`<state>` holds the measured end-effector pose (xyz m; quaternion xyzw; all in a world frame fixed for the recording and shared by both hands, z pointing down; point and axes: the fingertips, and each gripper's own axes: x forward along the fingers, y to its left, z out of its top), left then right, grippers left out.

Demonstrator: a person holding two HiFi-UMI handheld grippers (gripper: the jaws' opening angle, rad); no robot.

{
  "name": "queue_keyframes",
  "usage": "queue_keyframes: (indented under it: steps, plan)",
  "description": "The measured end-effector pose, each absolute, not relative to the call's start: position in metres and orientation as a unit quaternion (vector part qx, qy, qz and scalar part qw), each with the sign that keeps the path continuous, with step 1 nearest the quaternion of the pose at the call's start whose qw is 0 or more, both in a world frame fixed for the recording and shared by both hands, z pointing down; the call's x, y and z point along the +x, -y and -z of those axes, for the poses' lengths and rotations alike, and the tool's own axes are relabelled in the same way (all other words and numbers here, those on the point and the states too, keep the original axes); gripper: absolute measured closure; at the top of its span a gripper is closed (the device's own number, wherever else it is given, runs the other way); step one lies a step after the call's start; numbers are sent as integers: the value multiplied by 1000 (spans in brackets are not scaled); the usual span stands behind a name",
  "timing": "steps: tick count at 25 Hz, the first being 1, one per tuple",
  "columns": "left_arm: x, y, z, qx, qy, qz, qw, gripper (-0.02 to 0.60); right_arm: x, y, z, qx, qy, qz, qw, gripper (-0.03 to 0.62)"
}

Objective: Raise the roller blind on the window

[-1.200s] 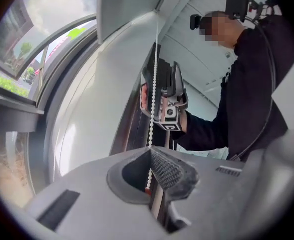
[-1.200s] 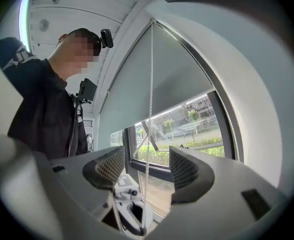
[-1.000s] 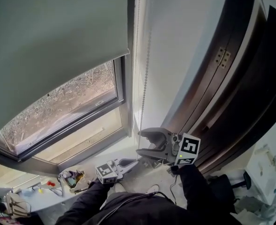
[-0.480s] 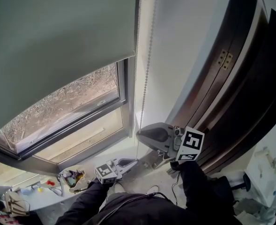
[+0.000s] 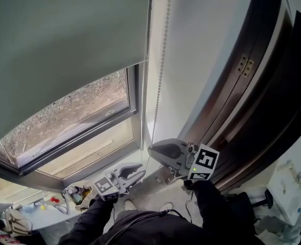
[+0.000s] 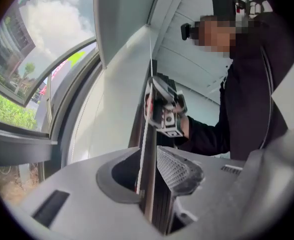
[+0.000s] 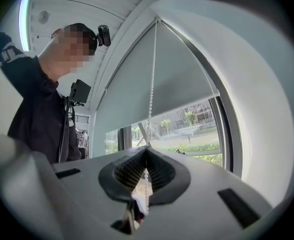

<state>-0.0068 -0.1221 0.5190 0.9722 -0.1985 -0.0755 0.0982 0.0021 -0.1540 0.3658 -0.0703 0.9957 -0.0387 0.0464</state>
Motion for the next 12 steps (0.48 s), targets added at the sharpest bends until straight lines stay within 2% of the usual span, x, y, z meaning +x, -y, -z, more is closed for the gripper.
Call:
queue_keyframes:
  steps: [5,12]
  plan:
    - [-26,144,-454,968,221,106,59,477,2,153,-444,-74,-993,97,1,586]
    - [-12,143,-401,976,195,93,0,469,-16,122,-584,-56,-977,173,-109,588]
